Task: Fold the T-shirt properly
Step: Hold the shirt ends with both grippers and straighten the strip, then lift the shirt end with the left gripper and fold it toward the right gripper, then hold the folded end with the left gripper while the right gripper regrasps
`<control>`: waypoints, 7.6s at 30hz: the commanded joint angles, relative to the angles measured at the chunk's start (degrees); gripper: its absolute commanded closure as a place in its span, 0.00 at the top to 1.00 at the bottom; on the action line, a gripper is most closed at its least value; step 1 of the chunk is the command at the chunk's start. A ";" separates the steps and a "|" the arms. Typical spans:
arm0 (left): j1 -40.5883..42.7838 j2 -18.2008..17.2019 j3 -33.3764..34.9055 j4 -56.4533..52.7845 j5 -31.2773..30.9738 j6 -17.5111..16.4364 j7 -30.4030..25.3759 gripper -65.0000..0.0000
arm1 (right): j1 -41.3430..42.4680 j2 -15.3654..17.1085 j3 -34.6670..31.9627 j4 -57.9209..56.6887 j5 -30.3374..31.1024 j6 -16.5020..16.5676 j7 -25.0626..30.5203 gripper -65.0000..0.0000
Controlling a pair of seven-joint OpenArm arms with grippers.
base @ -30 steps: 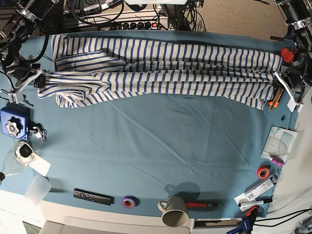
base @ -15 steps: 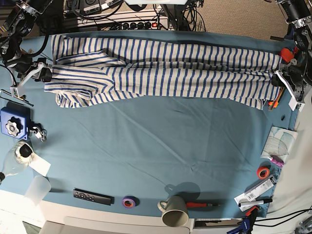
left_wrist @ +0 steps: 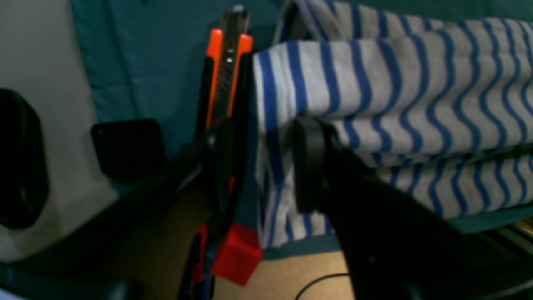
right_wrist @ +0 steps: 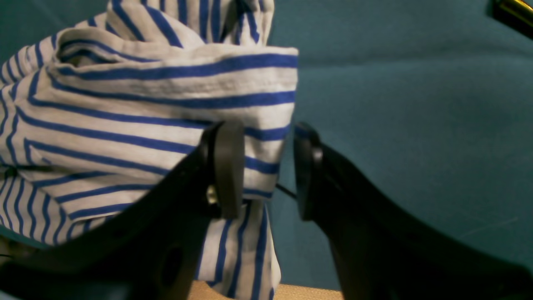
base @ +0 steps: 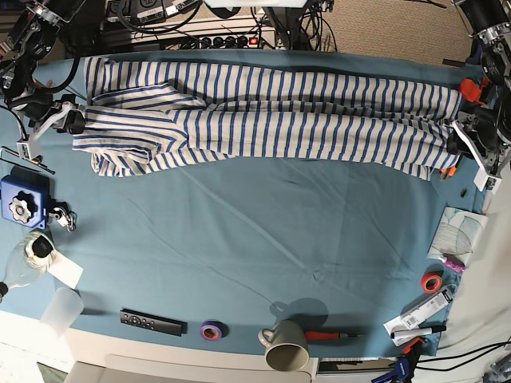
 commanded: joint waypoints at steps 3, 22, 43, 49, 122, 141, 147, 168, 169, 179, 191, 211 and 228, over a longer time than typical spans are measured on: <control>1.92 -0.81 -0.42 0.44 -2.49 -0.04 -0.72 0.44 | 0.37 1.44 0.48 1.01 0.50 0.17 0.97 0.31; 3.91 4.44 -0.37 -2.91 2.10 -0.02 -8.63 0.50 | 0.39 1.44 0.48 1.01 0.52 0.15 0.97 0.31; 3.89 6.05 -0.37 -14.36 -0.70 0.00 -0.09 0.35 | 0.87 1.46 0.48 1.01 0.57 0.15 1.75 0.31; 3.89 6.03 -0.37 -14.36 -5.49 -0.11 0.28 0.00 | 0.87 1.46 0.48 1.01 0.57 0.15 2.12 0.31; -1.36 24.61 52.15 8.09 9.60 -1.18 -18.40 0.00 | 1.01 1.42 0.48 1.01 0.55 0.17 5.57 0.31; -1.33 24.79 52.13 8.81 0.00 -1.66 -16.15 0.48 | 1.03 1.42 0.48 1.01 0.50 0.17 6.40 0.31; -1.01 24.74 49.99 12.98 3.50 -1.38 -14.01 0.20 | 1.03 1.42 0.48 1.01 0.50 0.20 6.60 0.31; 4.85 16.52 34.47 9.97 6.99 3.48 -12.02 0.00 | 4.15 1.40 0.48 1.01 2.69 0.57 7.26 0.31; 4.85 16.52 35.01 9.25 7.02 3.48 -12.17 0.00 | 4.15 1.40 0.48 1.01 2.69 0.55 7.23 0.31; 4.85 16.52 41.00 6.99 9.33 3.50 -14.10 0.00 | 3.41 1.25 0.48 0.98 6.25 0.57 2.05 0.31; 4.85 16.52 41.24 6.99 9.35 3.50 -14.12 0.00 | -1.07 1.09 0.26 0.83 0.35 1.55 7.13 0.47; 4.85 16.52 41.24 6.99 9.11 3.48 -14.12 0.00 | -0.90 -3.02 -0.04 -12.39 -2.29 -0.22 10.62 0.47; 4.85 16.52 41.24 6.99 9.11 3.48 -14.29 0.00 | -0.87 -4.20 -0.04 -14.29 2.19 1.16 7.19 0.00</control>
